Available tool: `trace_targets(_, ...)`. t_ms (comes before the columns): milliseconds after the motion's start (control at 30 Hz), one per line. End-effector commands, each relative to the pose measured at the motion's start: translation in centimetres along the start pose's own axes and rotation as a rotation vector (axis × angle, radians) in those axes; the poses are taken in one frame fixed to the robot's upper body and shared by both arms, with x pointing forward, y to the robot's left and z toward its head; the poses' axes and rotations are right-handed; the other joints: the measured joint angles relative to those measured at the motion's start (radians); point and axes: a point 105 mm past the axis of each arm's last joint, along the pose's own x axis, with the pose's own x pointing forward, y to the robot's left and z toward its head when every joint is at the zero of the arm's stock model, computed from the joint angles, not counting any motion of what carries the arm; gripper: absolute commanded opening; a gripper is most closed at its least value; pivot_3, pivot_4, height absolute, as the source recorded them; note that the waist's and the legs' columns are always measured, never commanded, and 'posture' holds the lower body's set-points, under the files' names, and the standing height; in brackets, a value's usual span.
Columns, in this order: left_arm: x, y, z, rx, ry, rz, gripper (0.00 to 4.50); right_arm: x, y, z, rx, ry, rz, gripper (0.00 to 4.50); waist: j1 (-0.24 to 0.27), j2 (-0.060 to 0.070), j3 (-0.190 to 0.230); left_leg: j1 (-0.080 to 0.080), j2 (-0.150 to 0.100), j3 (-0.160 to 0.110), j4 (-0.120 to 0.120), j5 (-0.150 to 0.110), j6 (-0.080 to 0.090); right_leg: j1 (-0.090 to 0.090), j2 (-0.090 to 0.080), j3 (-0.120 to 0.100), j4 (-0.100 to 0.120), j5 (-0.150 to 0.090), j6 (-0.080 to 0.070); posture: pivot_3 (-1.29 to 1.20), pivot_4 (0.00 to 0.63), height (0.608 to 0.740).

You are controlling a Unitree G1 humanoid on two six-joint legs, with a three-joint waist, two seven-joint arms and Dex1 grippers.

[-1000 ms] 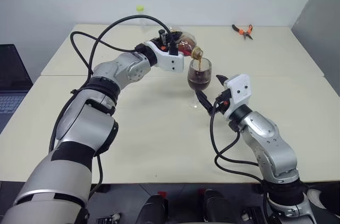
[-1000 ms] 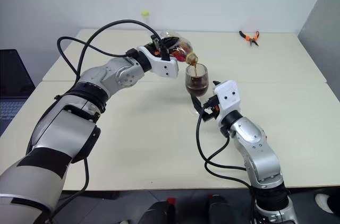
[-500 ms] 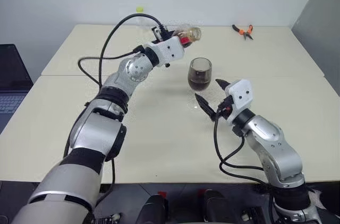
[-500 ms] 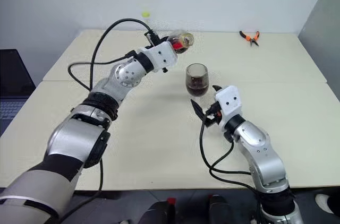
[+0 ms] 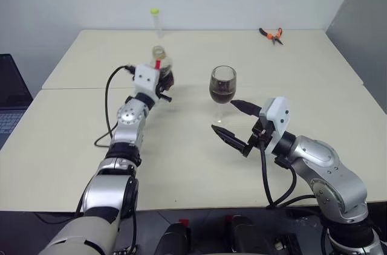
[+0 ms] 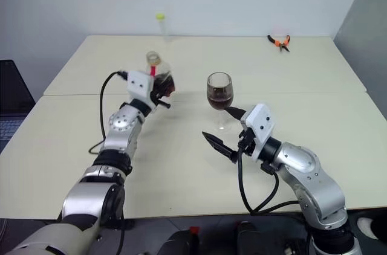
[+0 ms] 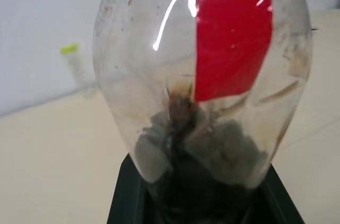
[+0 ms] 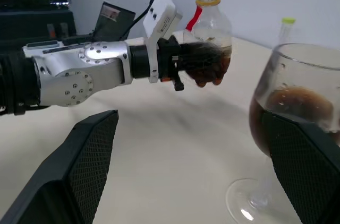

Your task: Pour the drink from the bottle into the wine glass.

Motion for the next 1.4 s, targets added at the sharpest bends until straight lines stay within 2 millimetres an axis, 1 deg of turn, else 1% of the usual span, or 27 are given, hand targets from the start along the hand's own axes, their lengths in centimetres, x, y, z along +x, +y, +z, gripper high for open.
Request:
trace_targets(33,-0.4,2.1,0.6,-0.078,-0.039,0.117,0.67,0.4,0.3,1.1,-0.032,-0.027,0.033,4.5,0.003,0.0,0.0,0.0,0.0,0.0,0.0,0.0,0.0,0.0,0.0,0.0,0.0,0.0,0.0,0.0,0.15,0.74)
trace_targets(167,-1.1,3.5,-0.5,-0.083,0.004,0.201,0.67,1.0,0.2,1.3,-0.024,-0.034,0.046,4.5,0.016,-0.001,-0.001,-0.001,-0.001,0.0,0.001,0.0,0.0,0.001,-0.001,0.0,0.0,0.0,0.0,0.0,0.15,0.74)
trace_targets(267,-1.4,4.2,-1.1,-0.093,0.029,0.242,0.67,1.5,0.5,1.5,-0.029,-0.04,0.068,4.5,0.018,-0.002,-0.001,0.0,-0.001,0.0,0.001,0.0,0.0,0.001,-0.001,0.0,-0.001,0.0,0.0,0.0,0.15,0.74)
trace_targets(367,-1.4,4.4,-1.5,-0.096,0.047,0.249,0.67,1.7,0.7,1.6,-0.027,-0.042,0.079,4.5,0.018,-0.002,-0.001,0.0,-0.001,0.0,0.001,0.0,0.0,0.001,-0.001,0.0,-0.001,0.0,0.0,0.0,0.15,0.74)
trace_targets(467,-1.7,4.4,-2.5,-0.104,0.091,0.257,0.67,2.0,0.7,1.6,-0.031,-0.041,0.081,4.5,0.018,-0.003,-0.002,0.0,-0.001,0.0,0.001,0.0,0.0,0.001,-0.001,0.0,-0.001,0.0,0.0,0.0,0.15,0.74)
trace_targets(567,-1.8,4.2,-3.0,-0.121,0.106,0.26,0.67,2.0,0.6,1.5,-0.03,-0.04,0.078,4.5,0.018,-0.003,-0.002,0.0,-0.001,0.0,0.001,0.0,0.0,0.001,-0.001,0.0,-0.001,0.0,0.0,0.0,0.15,0.74)
trace_targets(633,-1.9,4.1,-3.1,-0.117,0.107,0.253,1.38,2.1,0.6,1.4,-0.03,-0.04,0.077,4.5,0.018,-0.003,-0.002,0.0,-0.001,0.0,0.001,0.0,0.0,0.001,-0.001,0.0,-0.001,0.0,0.0,0.0,0.15,0.74)
trace_targets(667,-1.9,4.0,-3.2,-0.115,0.106,0.251,1.57,2.1,0.6,1.4,-0.03,-0.039,0.077,4.5,0.018,-0.003,-0.002,0.0,-0.001,0.0,0.001,0.0,0.0,0.001,-0.001,0.0,-0.001,0.0,0.0,0.0,0.15,0.74)
trace_targets(700,-2.0,3.9,-3.2,-0.109,0.105,0.245,1.87,2.1,0.6,1.4,-0.03,-0.039,0.078,4.5,0.018,-0.003,-0.002,0.0,-0.001,0.0,0.001,0.0,0.0,0.001,-0.001,0.0,-0.001,0.0,0.0,0.0,0.15,0.74)
trace_targets(767,-2.1,3.7,-3.2,-0.096,0.099,0.232,2.59,2.1,0.7,1.4,-0.025,-0.038,0.082,4.5,0.018,-0.003,-0.002,0.0,-0.001,0.0,0.001,0.0,0.0,0.001,-0.001,0.0,-0.001,0.0,0.0,0.0,0.15,0.74)
trace_targets(967,-2.7,3.3,-2.7,-0.078,0.057,0.209,4.48,1.9,0.6,1.5,-0.024,-0.046,0.072,4.5,0.018,-0.003,-0.002,0.0,0.0,0.0,0.0,0.0,0.0,0.001,-0.001,0.0,-0.001,0.0,0.0,0.0,0.15,0.74)
trace_targets(1033,-3.3,3.2,-2.2,-0.067,0.032,0.203,4.48,1.5,0.3,1.6,-0.026,-0.05,0.052,4.5,0.018,-0.003,-0.002,0.0,0.0,0.0,0.0,0.0,0.0,0.001,-0.001,0.0,-0.001,0.0,0.0,0.0,0.15,0.74)
trace_targets(1167,-5.8,3.2,-0.7,-0.067,-0.023,0.193,4.48,-0.6,-0.4,1.0,-0.064,-0.034,-0.014,4.5,0.018,-0.003,-0.002,0.0,0.0,0.0,-0.001,0.0,0.0,0.001,-0.005,0.0,-0.002,0.0,0.0,0.0,0.15,0.74)
trace_targets(1233,-7.1,3.3,-0.2,-0.082,-0.024,0.2,4.48,-1.5,-1.2,0.8,-0.047,-0.048,-0.086,4.5,0.018,-0.003,-0.002,0.0,0.0,0.001,-0.001,0.0,0.0,0.001,-0.006,0.001,-0.003,0.0,0.0,0.0,0.15,0.74)
trace_targets(1333,-8.1,3.1,0.1,-0.077,-0.003,0.2,4.48,-2.5,-2.1,0.5,-0.029,-0.064,-0.158,4.5,0.021,-0.003,-0.003,0.001,0.0,0.0,-0.001,0.0,0.0,0.002,-0.006,0.0,-0.002,0.0,0.0,0.0,0.15,0.74)
trace_targets(1367,-8.9,3.2,0.1,-0.07,0.014,0.217,4.48,-3.5,-3.1,-0.3,-0.019,-0.057,-0.227,4.5,0.022,-0.003,-0.003,0.002,0.0,0.0,-0.001,-0.002,0.002,0.003,-0.005,-0.001,-0.001,0.0,0.0,0.0,0.15,0.74)
trace_targets(1400,-9.8,3.0,0.4,-0.073,0.02,0.217,4.48,-4.9,-4.7,-1.6,-0.007,-0.035,-0.346,4.5,0.022,-0.004,-0.004,0.004,0.001,-0.001,-0.001,-0.002,0.004,0.005,-0.005,-0.001,-0.002,0.0,0.0,0.0,0.15,0.74)
